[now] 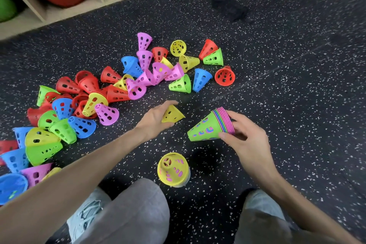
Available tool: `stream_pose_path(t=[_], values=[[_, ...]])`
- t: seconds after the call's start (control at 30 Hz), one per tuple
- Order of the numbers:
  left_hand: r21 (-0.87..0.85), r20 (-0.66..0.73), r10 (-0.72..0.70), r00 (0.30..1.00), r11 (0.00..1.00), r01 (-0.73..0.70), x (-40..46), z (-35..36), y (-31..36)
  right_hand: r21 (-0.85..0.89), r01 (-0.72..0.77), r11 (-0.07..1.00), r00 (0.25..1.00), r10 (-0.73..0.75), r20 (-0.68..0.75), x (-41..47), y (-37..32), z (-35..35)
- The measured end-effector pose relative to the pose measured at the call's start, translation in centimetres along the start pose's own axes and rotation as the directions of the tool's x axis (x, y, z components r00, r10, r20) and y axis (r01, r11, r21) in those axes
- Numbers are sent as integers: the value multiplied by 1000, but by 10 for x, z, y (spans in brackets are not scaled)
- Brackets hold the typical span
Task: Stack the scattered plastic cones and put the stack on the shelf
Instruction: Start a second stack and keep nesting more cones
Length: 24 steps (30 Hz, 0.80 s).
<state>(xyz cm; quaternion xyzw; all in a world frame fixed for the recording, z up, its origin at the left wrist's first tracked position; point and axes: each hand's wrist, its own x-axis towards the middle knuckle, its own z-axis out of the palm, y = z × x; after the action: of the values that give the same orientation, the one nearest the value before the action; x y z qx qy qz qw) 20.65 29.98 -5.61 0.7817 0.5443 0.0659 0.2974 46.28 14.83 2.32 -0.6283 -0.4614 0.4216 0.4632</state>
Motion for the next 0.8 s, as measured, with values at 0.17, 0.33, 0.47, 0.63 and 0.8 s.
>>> stream_pose_path(t=[0.17,0.33,0.47,0.63,0.8], values=[[-186,-136,4,991,982,-29,-21,-3,26,43,7,999,997,-4,-78,-1,-2,0],[-263,-205,26,978,962,-80,-54,-13,50,119,58,991,979,-33,-199,3,-4,-1],[-296,-183,20,983,952,-74,-83,-20,66,146,58,988,989,-37,-145,6,-7,4],[-303,-191,27,981,949,-85,-104,-22,78,149,52,988,998,-57,29,1,-13,23],[-287,-209,4,978,956,-66,-112,-23,75,145,61,987,990,-79,120,0,-17,39]])
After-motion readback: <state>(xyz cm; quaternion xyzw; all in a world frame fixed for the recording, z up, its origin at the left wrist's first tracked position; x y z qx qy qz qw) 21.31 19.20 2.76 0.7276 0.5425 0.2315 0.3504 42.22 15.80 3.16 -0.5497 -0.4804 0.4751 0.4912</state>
